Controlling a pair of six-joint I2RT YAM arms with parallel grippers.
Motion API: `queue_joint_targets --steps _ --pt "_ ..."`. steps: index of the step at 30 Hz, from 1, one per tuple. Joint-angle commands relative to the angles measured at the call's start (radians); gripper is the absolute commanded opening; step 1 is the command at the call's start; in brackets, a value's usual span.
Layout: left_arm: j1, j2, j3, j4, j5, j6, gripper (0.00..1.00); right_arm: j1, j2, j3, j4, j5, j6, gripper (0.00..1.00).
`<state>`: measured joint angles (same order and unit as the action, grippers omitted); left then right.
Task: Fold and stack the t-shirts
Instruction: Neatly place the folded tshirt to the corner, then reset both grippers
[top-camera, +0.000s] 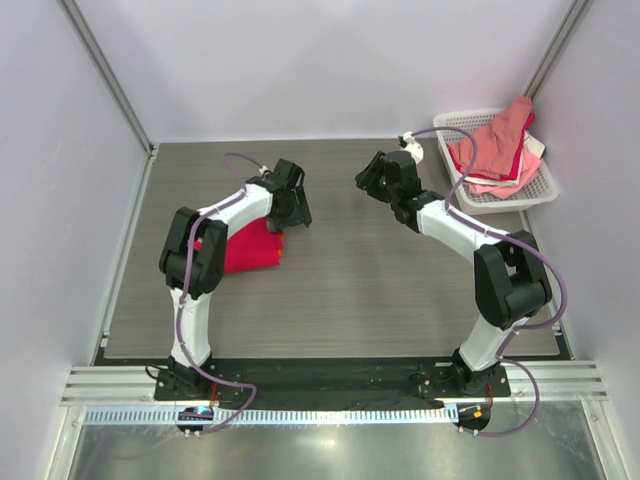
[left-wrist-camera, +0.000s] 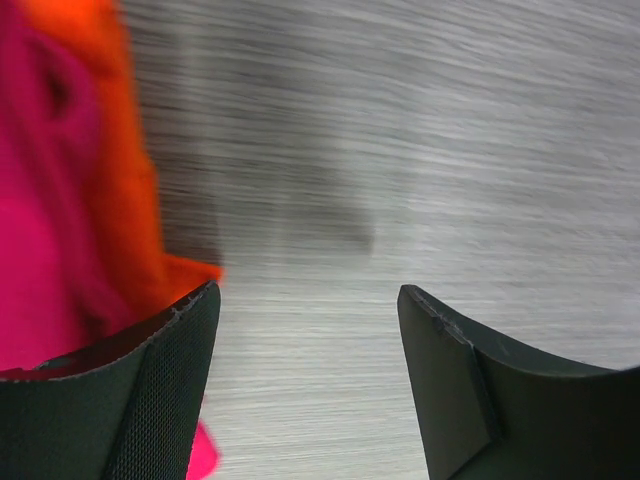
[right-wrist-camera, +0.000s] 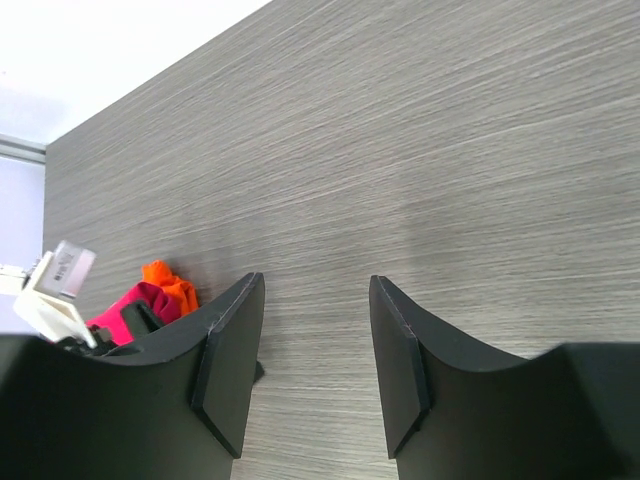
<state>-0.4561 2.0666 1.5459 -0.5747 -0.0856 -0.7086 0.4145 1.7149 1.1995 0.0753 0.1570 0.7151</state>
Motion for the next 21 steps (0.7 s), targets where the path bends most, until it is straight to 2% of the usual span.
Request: queue_joint_targets --steps 1,3,7,8,11,14,18,19,21 --pt "0.060 -0.033 -0.023 -0.048 0.001 0.007 0.73 -0.005 -0.049 -0.002 0.035 0.035 0.020 0.52" --pt "0.094 -0.059 -0.056 -0.048 0.018 0.020 0.72 -0.005 -0.044 0.000 0.035 0.035 0.021 0.52" --pt "0.161 -0.112 -0.144 -0.063 -0.051 0.034 0.74 -0.005 -0.032 0.003 0.038 0.030 0.030 0.52" --pt "0.212 -0.121 -0.162 -0.059 -0.058 0.021 0.74 -0.006 -0.029 0.003 0.040 0.030 0.033 0.51" --pt "0.308 -0.174 -0.254 -0.010 -0.036 0.014 0.74 -0.006 -0.023 0.003 0.041 0.029 0.038 0.51" --pt "0.350 -0.256 -0.329 0.032 -0.086 0.008 0.75 -0.008 -0.028 0.003 0.040 0.035 0.035 0.51" --pt "0.338 -0.394 -0.432 0.168 -0.010 0.012 0.78 -0.040 -0.058 0.008 0.009 0.024 -0.017 0.55" --pt "0.327 -0.457 -0.457 0.247 0.021 0.012 0.79 -0.048 -0.086 0.011 -0.021 0.027 -0.040 0.58" --pt "0.281 -0.526 -0.531 0.330 0.018 0.014 0.83 -0.062 -0.121 0.003 -0.063 0.103 -0.074 0.61"
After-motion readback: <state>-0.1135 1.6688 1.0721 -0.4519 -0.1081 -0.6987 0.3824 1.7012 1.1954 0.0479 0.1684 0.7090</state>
